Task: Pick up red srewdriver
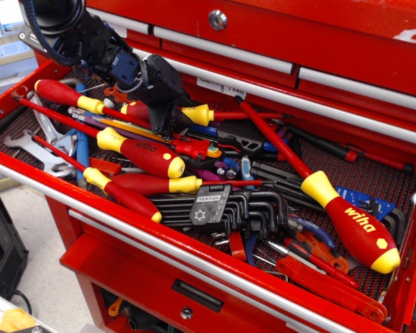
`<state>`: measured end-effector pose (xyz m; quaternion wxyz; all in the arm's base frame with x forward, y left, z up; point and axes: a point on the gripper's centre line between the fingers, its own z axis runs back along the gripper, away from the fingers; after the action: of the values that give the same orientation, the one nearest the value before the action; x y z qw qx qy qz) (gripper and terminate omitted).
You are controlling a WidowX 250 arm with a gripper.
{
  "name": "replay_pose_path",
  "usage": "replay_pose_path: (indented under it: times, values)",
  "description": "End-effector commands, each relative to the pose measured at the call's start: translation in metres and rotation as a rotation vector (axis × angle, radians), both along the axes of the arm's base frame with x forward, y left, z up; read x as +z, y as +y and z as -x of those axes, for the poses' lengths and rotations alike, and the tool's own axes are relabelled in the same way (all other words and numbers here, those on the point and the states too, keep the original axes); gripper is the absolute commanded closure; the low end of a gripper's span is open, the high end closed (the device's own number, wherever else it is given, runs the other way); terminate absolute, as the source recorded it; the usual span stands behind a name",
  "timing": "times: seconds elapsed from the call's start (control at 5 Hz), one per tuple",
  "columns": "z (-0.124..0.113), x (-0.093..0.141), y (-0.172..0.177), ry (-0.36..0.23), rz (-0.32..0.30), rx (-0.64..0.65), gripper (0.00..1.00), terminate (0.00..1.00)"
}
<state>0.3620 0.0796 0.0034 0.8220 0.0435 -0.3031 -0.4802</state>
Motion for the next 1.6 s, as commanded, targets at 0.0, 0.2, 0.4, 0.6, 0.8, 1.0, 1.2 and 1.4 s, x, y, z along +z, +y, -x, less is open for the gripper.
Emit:
replay_pose_path:
  times: [0.0, 0.2, 0.4, 0.6, 0.8, 1.0, 1.2, 1.4]
  values:
    - [0.004, 0.007, -0.028, 0.161, 0.068, 0.028, 1.00, 0.00]
    - [0.008, 0.049, -0.032, 0.262, -0.035, 0.056, 1.00, 0.00]
    - [0.018, 0.089, -0.035, 0.320, -0.148, 0.091, 1.00, 0.00]
    - [0.028, 0.111, -0.033, 0.348, -0.214, 0.104, 1.00, 0.00]
    - [0.041, 0.133, -0.026, 0.367, -0.288, 0.092, 1.00, 0.00]
    - [0.052, 0.156, -0.012, 0.395, -0.329, 0.074, 1.00, 0.00]
    - [0.061, 0.182, -0.001, 0.367, -0.340, 0.035, 1.00, 0.00]
    - [0.060, 0.199, 0.005, 0.326, -0.321, -0.005, 1.00, 0.00]
